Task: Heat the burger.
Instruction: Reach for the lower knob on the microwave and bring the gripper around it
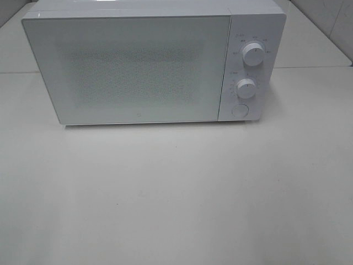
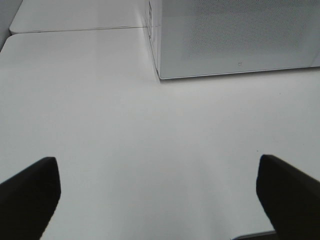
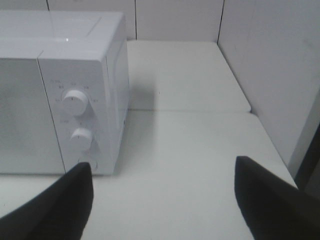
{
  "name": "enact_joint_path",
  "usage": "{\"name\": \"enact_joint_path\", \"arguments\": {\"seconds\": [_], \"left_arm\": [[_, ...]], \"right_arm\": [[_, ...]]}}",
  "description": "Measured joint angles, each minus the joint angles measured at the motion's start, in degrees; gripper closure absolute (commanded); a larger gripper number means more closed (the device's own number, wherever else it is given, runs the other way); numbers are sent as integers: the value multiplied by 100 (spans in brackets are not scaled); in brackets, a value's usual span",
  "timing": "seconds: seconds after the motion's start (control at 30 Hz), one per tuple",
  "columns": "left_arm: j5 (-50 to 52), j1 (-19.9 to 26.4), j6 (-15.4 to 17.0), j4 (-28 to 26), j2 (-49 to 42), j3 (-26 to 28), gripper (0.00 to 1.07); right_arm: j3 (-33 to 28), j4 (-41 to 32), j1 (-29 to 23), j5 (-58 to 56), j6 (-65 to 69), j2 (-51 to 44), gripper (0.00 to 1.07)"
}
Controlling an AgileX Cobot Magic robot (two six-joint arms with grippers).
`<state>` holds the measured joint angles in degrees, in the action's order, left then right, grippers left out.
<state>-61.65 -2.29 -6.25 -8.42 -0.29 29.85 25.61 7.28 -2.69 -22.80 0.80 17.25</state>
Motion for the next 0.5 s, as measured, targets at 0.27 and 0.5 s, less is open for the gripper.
{"name": "enact_joint_path", "arguments": {"seconds": [0.27, 0.5], "left_arm": [[0, 0, 0, 0, 0, 0, 4], [0, 0, 0, 0, 0, 0, 4]], "right_arm": [[-619, 63, 0, 2023, 74, 968, 31], [-1129, 63, 0, 3741, 275, 1891, 31]]}}
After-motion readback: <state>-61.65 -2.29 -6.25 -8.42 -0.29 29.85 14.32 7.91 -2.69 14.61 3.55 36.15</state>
